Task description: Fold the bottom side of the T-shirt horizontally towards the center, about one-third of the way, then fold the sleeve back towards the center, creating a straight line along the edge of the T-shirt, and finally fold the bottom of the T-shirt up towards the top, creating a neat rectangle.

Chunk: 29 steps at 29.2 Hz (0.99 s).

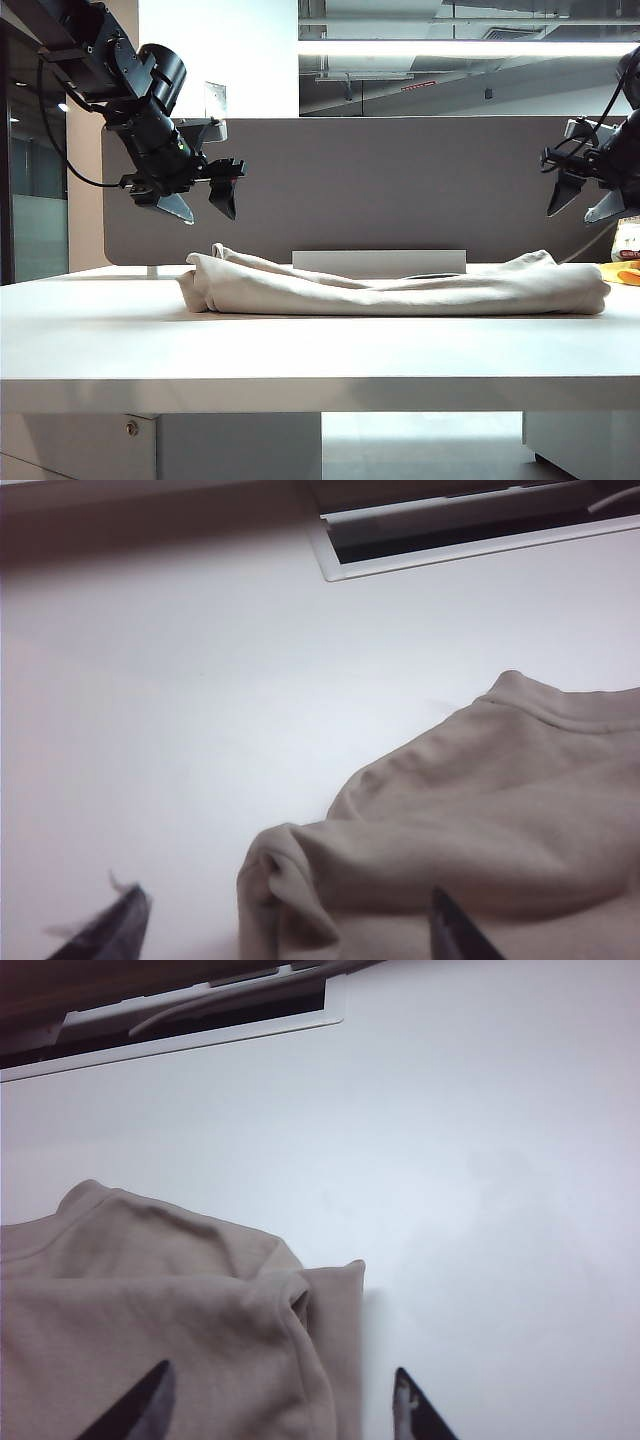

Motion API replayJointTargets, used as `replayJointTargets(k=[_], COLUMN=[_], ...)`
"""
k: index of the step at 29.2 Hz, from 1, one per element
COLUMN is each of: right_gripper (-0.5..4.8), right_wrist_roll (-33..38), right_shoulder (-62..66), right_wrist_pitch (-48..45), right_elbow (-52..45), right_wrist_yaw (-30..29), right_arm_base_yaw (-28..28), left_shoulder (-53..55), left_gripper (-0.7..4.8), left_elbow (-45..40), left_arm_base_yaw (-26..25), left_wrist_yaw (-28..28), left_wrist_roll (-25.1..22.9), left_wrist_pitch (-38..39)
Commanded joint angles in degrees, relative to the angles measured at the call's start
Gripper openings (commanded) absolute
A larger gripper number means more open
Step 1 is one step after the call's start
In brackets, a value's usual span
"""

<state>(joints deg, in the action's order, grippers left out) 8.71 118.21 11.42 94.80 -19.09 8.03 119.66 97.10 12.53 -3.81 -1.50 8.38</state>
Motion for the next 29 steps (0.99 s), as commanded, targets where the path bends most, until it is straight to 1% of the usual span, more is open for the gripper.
replayJointTargets(k=[1, 3, 4, 5, 7, 8, 9, 10, 18, 26, 29], right_gripper=[1.95, 1.15, 0.89, 0.64, 0.18, 0.03, -0.02, -0.02, -0.02, -0.02, -0.02], right_wrist_roll=[-0.15, -0.15, -0.15, -0.15, -0.15, -0.13, -0.13, -0.13, -1.44, -1.70, -1.70], right_shoulder=[-0.59, -0.61, -0.63, -0.63, -0.63, -0.63, -0.74, -0.83, -4.61, -11.02, -13.90], right_wrist_pitch=[0.33, 1.60, 2.34, 2.99, 4.35, 4.83, 5.40, 5.79, 8.94, 11.15, 11.41], right_elbow=[0.35, 0.35, 0.35, 0.35, 0.35, 0.35, 0.35, 0.35, 0.31, 0.07, -0.98], right_wrist_yaw=[-0.13, -0.79, -1.22, -1.84, -3.39, -4.13, -4.92, -5.51, -5.49, -5.49, -5.68], right_arm_base_yaw=[-0.07, 0.02, 0.02, 0.09, 0.26, 0.28, 0.37, 0.50, 0.72, 0.63, 0.52], left_shoulder=[-0.39, -0.72, -0.90, -1.18, -1.95, -2.51, -2.97, -3.63, -9.38, -14.69, -17.29], left_gripper=[3.65, 3.62, 3.48, 3.07, 1.56, 0.68, 0.20, -0.05, -0.06, -0.06, -0.06], left_elbow=[0.33, 0.39, 0.39, 0.39, 0.39, 0.39, 0.39, 0.39, 0.37, 0.33, -1.03], left_arm_base_yaw=[0.13, 0.13, 0.13, 0.11, 0.07, 0.07, 0.07, 0.07, 0.07, 0.09, 0.09], left_wrist_yaw=[0.04, 0.20, 0.17, 0.17, 0.11, 0.11, 0.09, -0.07, -0.09, -0.09, -0.09], left_wrist_roll=[0.02, 0.33, 0.87, 1.46, 1.70, 1.62, 1.44, 1.40, 1.27, 1.40, 1.53], left_wrist_pitch=[0.74, 2.05, 2.62, 3.39, 4.85, 5.49, 5.88, 6.23, 7.89, 10.78, 11.65])
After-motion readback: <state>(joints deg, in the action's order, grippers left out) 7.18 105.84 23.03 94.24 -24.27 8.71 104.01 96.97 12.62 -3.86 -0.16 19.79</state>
